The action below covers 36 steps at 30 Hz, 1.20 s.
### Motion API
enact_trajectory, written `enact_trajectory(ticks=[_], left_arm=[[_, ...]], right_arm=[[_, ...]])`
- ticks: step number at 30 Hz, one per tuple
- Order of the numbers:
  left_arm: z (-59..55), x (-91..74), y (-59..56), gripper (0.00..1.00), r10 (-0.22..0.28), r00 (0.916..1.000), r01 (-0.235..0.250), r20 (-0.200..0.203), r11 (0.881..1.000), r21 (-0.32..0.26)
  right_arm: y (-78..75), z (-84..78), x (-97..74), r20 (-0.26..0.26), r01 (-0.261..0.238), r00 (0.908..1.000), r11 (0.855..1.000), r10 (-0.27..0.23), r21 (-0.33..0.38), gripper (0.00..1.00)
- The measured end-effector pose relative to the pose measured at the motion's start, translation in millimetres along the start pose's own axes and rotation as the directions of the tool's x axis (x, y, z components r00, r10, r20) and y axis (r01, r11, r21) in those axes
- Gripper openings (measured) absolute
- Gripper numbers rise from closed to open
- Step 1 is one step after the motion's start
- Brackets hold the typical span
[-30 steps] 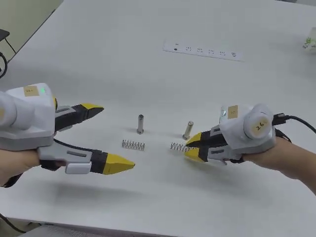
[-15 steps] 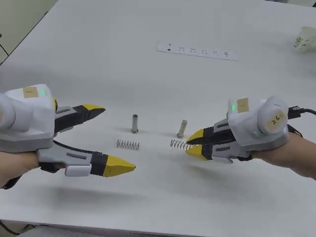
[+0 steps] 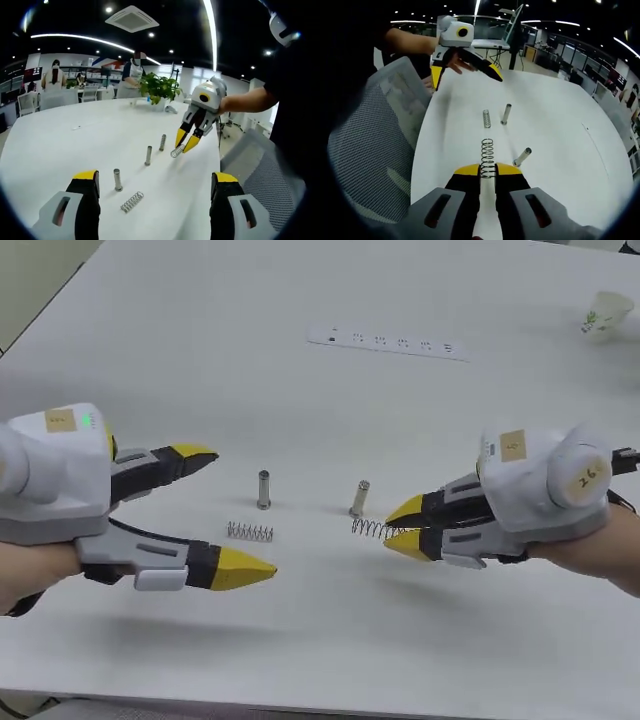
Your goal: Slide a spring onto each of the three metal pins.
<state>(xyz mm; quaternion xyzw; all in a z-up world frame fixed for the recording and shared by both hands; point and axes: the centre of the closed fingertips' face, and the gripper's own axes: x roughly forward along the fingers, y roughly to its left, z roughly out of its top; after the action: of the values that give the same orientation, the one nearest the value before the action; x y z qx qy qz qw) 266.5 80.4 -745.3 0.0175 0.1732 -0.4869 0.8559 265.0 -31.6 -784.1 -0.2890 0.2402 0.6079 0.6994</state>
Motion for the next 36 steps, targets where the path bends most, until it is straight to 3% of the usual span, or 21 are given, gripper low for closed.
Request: enact_trajectory(ticks=[4,10,13,17,24,33,36], left_arm=[[4.9,6.3,-6.9,0.8,-0.028,0.9996,0.028,0.009,0.999,0.015],[5.2,20.1,-21.1,0.7,-0.092,0.9957,0.092,-0.008,0.995,0.025],[0.9,31.4,-34.8,0.67,-0.148,0.9882,0.15,-0.039,0.988,0.045],[-6.2,44.1,-42.9,0.65,-0.189,0.9777,0.196,-0.091,0.977,0.077],[-1.7,57.4,-48.8,0.62,-0.228,0.9685,0.237,-0.1,0.967,0.095],[-3.3,69.7,-59.0,0.48,-0.277,0.9546,0.287,-0.11,0.953,0.093],[-2.4,72.1,-58.7,0.43,-0.278,0.9547,0.288,-0.105,0.952,0.099]], right_arm=[[3.0,4.4,-3.3,0.004,-0.005,1.0,1.0,0.005,-0.002,0.08],[5.1,5.0,-6.4,-0.003,-0.01,0.9999,1.0,0.01,-0.016,0.08],[7.4,5.1,-6.6,-0.007,-0.013,0.9999,1.0,0.013,-0.025,0.08],[11.0,6.6,-4.5,-0.01,-0.022,0.9997,0.999,0.021,-0.036,0.08],[12.6,8.5,-2.8,-0.004,-0.026,0.9997,0.999,0.026,-0.044,0.08],[15.1,11.3,-1.6,0.005,-0.033,0.9994,0.998,0.033,-0.052,0.08],[16.5,12.4,-1.4,0.008,-0.036,0.9993,0.998,0.036,-0.054,0.08]])
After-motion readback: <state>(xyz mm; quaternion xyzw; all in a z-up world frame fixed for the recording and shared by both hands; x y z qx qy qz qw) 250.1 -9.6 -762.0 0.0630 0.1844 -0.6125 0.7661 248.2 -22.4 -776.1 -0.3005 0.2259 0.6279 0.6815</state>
